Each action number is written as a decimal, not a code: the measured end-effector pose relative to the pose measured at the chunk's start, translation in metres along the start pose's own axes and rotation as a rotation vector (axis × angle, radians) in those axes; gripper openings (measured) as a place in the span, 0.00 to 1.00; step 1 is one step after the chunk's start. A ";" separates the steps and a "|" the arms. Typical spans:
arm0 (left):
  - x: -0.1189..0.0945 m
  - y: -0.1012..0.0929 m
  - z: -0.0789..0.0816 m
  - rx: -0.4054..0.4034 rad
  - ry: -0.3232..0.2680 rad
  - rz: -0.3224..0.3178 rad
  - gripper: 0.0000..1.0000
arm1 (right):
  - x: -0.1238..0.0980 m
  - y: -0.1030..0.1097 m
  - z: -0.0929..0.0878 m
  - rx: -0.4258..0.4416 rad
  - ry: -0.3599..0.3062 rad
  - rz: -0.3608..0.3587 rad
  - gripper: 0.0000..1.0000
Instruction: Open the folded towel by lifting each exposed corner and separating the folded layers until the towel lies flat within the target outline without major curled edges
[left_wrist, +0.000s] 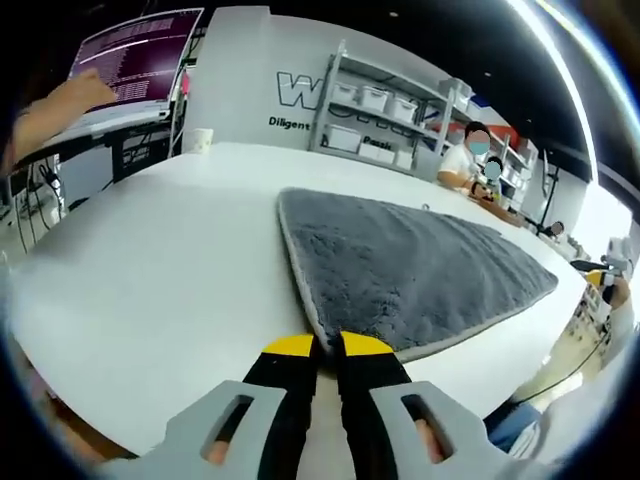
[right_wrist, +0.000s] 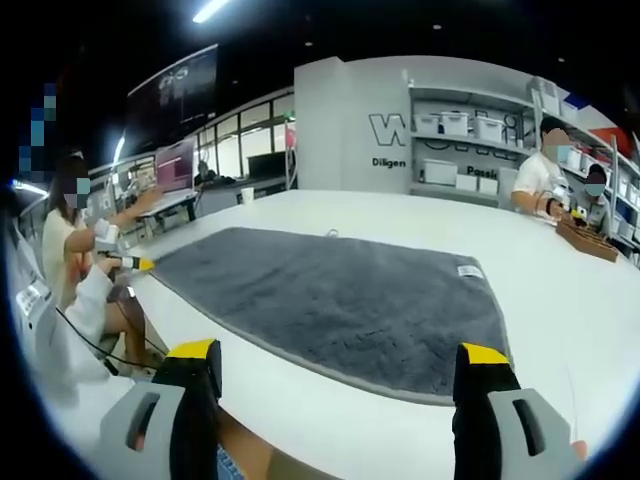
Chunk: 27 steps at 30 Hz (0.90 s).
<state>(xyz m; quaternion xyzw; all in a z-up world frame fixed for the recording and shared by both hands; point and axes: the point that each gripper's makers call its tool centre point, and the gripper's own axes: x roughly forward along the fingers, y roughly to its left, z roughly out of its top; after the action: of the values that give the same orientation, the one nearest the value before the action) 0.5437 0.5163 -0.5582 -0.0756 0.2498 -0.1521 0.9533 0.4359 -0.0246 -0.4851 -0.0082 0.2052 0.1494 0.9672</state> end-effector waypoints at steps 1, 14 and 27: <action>-0.002 0.001 0.001 -0.002 -0.006 0.007 0.14 | 0.000 0.000 0.000 0.002 -0.001 0.000 0.97; -0.031 -0.022 0.033 0.057 -0.101 -0.004 0.45 | -0.002 -0.009 0.003 0.017 -0.017 -0.032 0.97; -0.040 -0.064 0.046 0.139 -0.096 -0.097 0.81 | -0.001 -0.018 0.001 0.016 -0.008 -0.069 0.99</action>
<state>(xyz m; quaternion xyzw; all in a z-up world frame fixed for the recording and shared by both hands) 0.5174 0.4716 -0.4867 -0.0287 0.1889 -0.2113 0.9586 0.4408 -0.0422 -0.4846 -0.0072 0.2021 0.1142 0.9726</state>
